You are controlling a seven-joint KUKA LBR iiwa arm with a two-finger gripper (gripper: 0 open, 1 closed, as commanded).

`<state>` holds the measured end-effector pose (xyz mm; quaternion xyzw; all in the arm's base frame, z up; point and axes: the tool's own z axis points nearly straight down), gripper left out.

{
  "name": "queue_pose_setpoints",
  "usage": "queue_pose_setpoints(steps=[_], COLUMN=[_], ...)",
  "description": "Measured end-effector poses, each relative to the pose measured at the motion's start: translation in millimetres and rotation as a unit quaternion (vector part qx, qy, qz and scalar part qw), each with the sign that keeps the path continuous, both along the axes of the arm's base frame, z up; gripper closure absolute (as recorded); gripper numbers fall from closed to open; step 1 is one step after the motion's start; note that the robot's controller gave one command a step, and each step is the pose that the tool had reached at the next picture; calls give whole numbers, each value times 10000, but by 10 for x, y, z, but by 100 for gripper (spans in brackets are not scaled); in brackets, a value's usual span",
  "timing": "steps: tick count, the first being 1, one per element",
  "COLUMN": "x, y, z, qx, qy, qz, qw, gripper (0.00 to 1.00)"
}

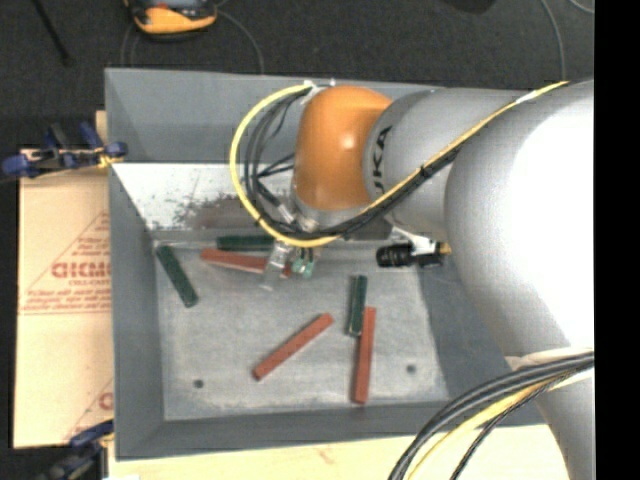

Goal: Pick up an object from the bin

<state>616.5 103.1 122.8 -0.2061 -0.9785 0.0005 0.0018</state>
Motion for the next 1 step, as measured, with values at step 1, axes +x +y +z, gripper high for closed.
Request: queue_pose_setpoints(steps=[1], x=[91], y=[141], z=[629], qx=[1], qy=[-24], qz=[77], qw=[10000], gripper=[100])
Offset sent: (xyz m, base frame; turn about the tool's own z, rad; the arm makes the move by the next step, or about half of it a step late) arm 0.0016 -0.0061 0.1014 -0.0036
